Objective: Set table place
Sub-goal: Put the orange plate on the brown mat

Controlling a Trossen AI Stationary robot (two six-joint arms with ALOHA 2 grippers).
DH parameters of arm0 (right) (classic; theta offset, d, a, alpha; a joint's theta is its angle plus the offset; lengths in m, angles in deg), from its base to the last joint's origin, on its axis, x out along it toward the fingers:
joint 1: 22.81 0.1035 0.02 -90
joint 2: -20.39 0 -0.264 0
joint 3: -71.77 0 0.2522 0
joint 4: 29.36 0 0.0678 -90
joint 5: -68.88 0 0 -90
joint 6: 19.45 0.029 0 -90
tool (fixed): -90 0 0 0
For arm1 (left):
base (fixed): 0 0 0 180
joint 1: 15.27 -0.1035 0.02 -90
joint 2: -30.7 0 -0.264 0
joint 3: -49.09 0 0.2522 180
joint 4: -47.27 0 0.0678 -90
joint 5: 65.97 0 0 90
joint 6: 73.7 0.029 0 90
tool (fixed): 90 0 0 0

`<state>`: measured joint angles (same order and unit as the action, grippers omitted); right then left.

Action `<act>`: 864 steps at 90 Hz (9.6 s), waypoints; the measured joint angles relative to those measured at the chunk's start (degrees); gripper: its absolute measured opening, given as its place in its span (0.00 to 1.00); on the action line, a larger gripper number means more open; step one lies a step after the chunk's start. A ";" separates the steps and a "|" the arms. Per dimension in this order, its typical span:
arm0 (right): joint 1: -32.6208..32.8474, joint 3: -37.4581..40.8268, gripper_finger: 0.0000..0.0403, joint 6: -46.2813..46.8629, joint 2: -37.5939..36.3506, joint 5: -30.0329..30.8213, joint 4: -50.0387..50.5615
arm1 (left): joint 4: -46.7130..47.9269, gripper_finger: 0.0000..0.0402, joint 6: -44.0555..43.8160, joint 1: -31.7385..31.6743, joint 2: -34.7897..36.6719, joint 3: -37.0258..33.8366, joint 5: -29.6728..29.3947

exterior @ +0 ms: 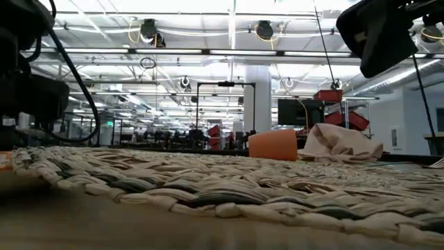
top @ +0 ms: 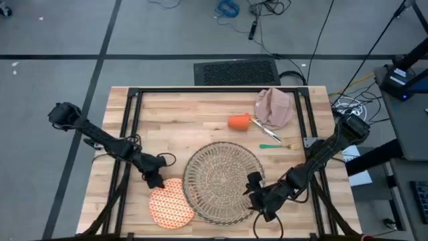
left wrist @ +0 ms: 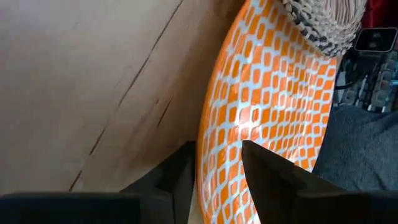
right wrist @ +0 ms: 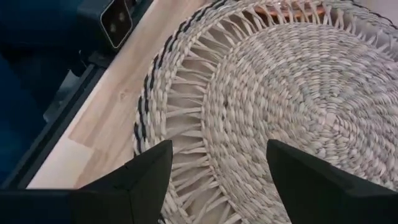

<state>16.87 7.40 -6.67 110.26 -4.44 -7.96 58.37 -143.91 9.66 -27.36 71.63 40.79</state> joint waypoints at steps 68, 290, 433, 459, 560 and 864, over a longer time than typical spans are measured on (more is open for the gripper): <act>-0.35 0.00 0.62 -0.46 0.00 2.96 0.30 | -10.62 0.14 1.17 1.93 -11.87 0.39 -2.46; -1.70 0.02 0.62 -1.53 0.26 3.43 -0.19 | 30.77 0.00 13.80 -13.01 29.62 -0.04 -44.77; -6.62 -0.04 0.62 3.78 14.99 -19.00 -5.90 | 20.73 0.00 28.91 -29.87 40.11 -0.02 -38.93; -6.58 0.02 0.61 3.10 14.97 -19.10 -5.75 | 22.36 0.00 28.35 -29.95 39.00 0.11 -29.76; -9.33 0.02 0.29 2.80 14.91 -22.61 -3.87 | 23.02 0.03 31.00 -29.65 32.71 0.00 -10.47; -14.12 -28.96 0.27 -23.77 22.38 -24.92 18.40 | -27.72 0.00 38.93 -28.54 -17.06 17.81 -11.10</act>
<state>2.75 -21.56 -30.44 132.63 -29.37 10.44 30.65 -104.98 -18.89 -44.42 89.44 29.70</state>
